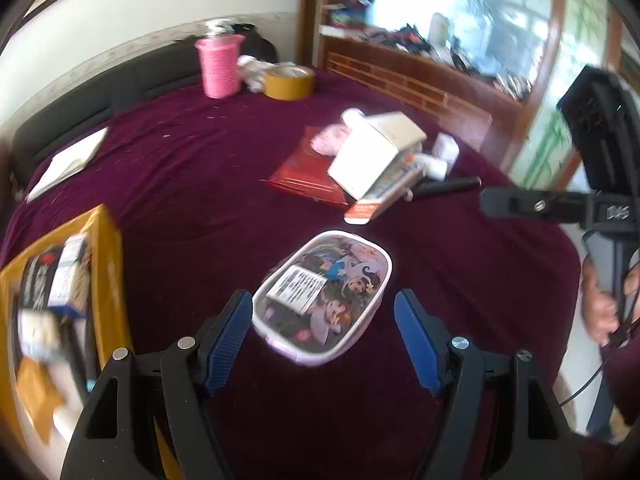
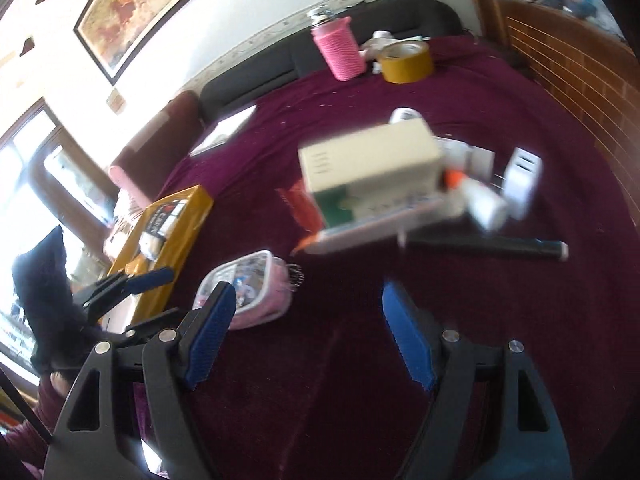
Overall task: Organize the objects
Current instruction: 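Grasp the clear cartoon pouch with the left tool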
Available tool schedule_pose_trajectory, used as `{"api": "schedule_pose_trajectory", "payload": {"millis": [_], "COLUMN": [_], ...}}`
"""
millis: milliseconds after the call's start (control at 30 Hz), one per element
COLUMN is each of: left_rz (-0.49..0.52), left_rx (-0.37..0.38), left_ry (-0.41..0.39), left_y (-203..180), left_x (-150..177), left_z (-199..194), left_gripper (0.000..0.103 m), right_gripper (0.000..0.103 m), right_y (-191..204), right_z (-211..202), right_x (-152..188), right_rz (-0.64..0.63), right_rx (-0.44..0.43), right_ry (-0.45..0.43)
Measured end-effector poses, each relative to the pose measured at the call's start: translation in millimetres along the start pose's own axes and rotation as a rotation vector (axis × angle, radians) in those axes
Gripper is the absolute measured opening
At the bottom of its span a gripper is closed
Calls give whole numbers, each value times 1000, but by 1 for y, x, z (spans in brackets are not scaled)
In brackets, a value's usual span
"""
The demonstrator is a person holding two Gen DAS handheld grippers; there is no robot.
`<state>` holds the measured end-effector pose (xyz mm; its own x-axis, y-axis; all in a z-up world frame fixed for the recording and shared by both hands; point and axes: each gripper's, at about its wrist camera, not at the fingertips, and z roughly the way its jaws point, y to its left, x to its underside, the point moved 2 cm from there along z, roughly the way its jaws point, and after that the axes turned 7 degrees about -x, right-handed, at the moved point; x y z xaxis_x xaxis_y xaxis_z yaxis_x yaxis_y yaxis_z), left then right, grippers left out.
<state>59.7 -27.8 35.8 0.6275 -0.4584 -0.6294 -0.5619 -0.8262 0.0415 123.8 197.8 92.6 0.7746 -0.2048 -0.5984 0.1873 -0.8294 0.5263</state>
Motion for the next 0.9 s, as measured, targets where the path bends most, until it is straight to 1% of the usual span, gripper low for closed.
{"api": "schedule_pose_trajectory", "payload": {"millis": [33,67,133,167,200,267,300,333,433,467,500,533,567,600,633,700,767,867,900], "left_rz": [42,82,147,173,199,222,229,217,180,171,159,135,116,101,76,32,9,9,-2], "left_rx": [6,-7,-50,-76,-106,-146,-178,-191,-197,-197,-194,-183,-158,-154,-141,-93,-71,-84,-76], "left_ry": [25,47,77,83,66,79,73,54,49,23,20,15,0,-11,-16,-32,-22,-21,-17], "left_y": [-5,-11,-20,-24,-28,-34,-36,-37,-37,-37,-36,-34,-33,-30,-27,-23,-20,-20,-18], "left_x": [-4,-7,-10,-12,-14,-14,-13,-13,-11,-10,-12,-11,-11,-14,-15,-16,-14,-9,-8], "left_z": [9,18,34,41,44,57,62,64,63,58,56,50,44,37,29,14,8,6,5], "left_gripper": [68,67,67,70,76,77,81,80,74,68,65,59,48,37,37,27,26,26,26], "right_gripper": [76,76,76,76,76,76,76,76,76,76,76,76,76,76,76,76,76,76,76], "right_y": [-4,-8,-16,-21,-25,-35,-40,-44,-54,-58,-63,-68,-74,-78,-81,-85,-87,-91,-91], "right_z": [-3,-5,-10,-11,-12,-15,-16,-18,-25,-28,-32,-35,-38,-40,-42,-40,-34,-23,-18], "right_x": [1,1,3,2,2,1,1,1,-2,-4,-6,-8,-10,-13,-15,-19,-23,-31,-34], "right_rz": [7,14,30,41,50,75,86,94,104,111,115,118,119,117,111,91,66,36,20], "right_rx": [5,11,16,17,20,32,34,36,67,86,101,119,140,160,179,209,233,267,277], "right_ry": [-6,-13,-23,-27,-29,-34,-36,-39,-61,-71,-77,-84,-88,-88,-86,-71,-47,-22,-13]}}
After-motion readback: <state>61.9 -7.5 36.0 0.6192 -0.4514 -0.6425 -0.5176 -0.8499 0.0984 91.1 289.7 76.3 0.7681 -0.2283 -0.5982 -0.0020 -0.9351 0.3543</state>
